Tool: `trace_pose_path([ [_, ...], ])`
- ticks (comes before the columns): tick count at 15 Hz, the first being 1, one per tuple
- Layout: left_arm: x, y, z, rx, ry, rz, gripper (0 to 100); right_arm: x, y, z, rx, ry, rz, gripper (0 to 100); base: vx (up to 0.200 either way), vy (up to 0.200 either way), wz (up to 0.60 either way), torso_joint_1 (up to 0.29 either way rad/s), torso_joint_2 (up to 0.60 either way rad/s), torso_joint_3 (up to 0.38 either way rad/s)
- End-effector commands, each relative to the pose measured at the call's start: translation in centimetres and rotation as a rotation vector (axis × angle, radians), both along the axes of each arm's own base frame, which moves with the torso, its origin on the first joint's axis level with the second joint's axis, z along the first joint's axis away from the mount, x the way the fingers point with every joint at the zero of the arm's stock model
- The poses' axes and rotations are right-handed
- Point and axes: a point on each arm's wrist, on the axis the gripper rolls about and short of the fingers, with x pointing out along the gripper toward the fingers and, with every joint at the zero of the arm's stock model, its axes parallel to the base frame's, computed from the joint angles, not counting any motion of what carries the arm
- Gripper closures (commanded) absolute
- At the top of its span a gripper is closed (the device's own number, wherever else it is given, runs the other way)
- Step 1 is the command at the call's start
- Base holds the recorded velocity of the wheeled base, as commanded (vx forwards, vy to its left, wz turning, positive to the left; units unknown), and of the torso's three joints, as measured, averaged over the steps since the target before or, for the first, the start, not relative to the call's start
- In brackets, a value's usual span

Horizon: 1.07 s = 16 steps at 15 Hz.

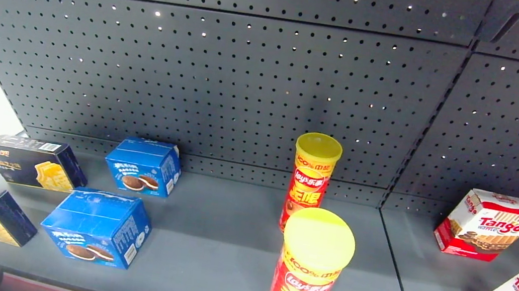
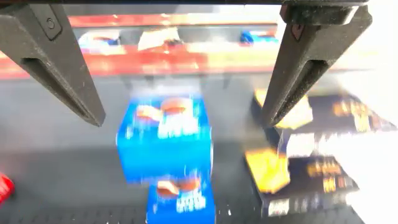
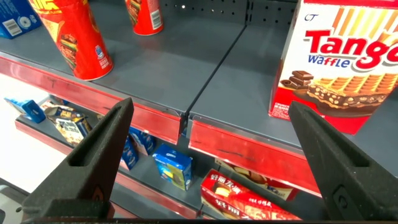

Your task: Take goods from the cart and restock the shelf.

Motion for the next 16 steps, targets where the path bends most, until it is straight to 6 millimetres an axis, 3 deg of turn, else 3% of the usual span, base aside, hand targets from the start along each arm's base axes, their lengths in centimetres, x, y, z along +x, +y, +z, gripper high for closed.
trace_pose_path([
  [1, -2.9, 0.8, -3.8, -0.041, -0.071, -0.002, 0, 0.0, 0.0, 0.0, -0.001, 0.001, 0.000, 0, 0.000, 0.000, 0.00, 0.000, 0.00, 0.000],
  [4, -4.0, 0.8, -7.0, -0.075, -0.102, -0.039, 0, 0.0, 0.0, 0.0, -0.001, 0.001, 0.000, 0, 0.000, 0.000, 0.00, 0.000, 0.00, 0.000],
  [8, -4.5, 0.6, -7.3, -0.078, -0.091, -0.050, 0, 0.0, 0.0, 0.0, -0.001, 0.001, 0.000, 0, 0.000, 0.000, 0.00, 0.000, 0.00, 0.000],
  [13, -4.7, 0.4, -7.4, -0.068, -0.121, 0.065, 0, 0.0, 0.0, 0.0, -0.001, 0.001, 0.000, 0, 0.000, 0.000, 0.00, 0.000, 0.00, 0.000],
  [16, -4.7, 0.3, -7.4, -0.027, -0.132, -0.008, 0, 0.0, 0.0, 0.0, -0.001, 0.001, 0.000, 0, 0.000, 0.000, 0.00, 0.000, 0.00, 0.000],
])
